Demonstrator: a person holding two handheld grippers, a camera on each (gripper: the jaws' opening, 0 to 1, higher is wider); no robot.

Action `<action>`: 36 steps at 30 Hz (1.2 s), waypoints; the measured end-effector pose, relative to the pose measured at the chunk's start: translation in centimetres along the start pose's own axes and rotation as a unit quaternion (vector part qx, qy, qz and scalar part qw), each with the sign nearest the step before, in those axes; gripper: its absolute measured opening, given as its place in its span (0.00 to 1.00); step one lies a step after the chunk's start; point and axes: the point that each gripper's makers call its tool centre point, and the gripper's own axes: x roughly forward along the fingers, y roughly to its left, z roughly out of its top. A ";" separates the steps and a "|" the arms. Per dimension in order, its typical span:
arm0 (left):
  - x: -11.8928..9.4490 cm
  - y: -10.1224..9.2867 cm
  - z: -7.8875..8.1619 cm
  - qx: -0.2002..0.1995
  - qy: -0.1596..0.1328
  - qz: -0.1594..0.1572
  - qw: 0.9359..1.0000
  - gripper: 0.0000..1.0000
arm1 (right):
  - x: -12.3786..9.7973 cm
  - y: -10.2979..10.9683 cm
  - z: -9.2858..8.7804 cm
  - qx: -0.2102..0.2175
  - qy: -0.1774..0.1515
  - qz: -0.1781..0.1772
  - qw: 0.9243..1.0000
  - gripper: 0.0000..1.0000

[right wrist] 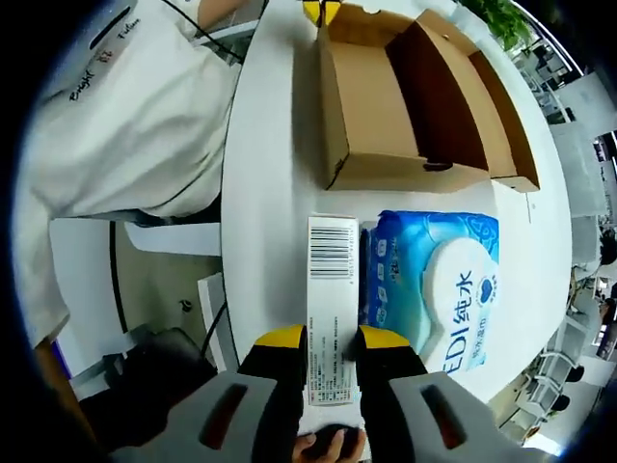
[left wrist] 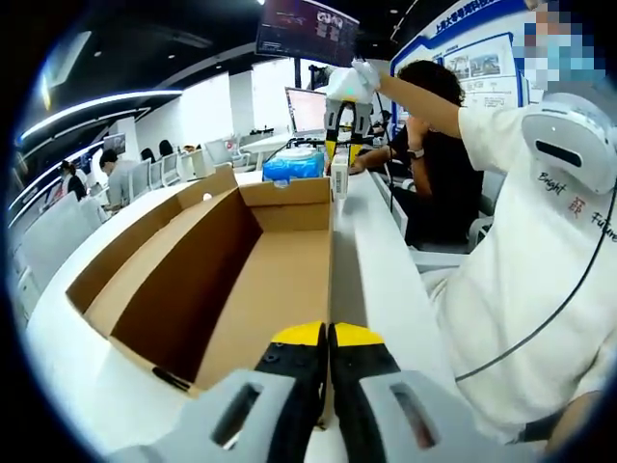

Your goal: Operate the shoe box by opening the lid, removing the specified soft item, and placing it in the target area until the item is outside and the box remains undamaged.

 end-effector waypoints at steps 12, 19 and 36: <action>0.0 -0.1 0.0 0.002 0.000 0.000 1.000 0.01 | 1.5 0.2 0.0 0.000 -0.007 0.004 1.000 0.19; 0.0 -0.1 0.0 0.001 0.000 -0.001 1.000 0.01 | 1.8 0.2 0.0 0.001 -0.008 0.003 1.000 0.19; 0.0 -0.1 0.0 0.001 -0.001 0.001 1.000 0.01 | 2.9 0.3 -0.4 -0.018 -0.004 -0.001 1.000 0.19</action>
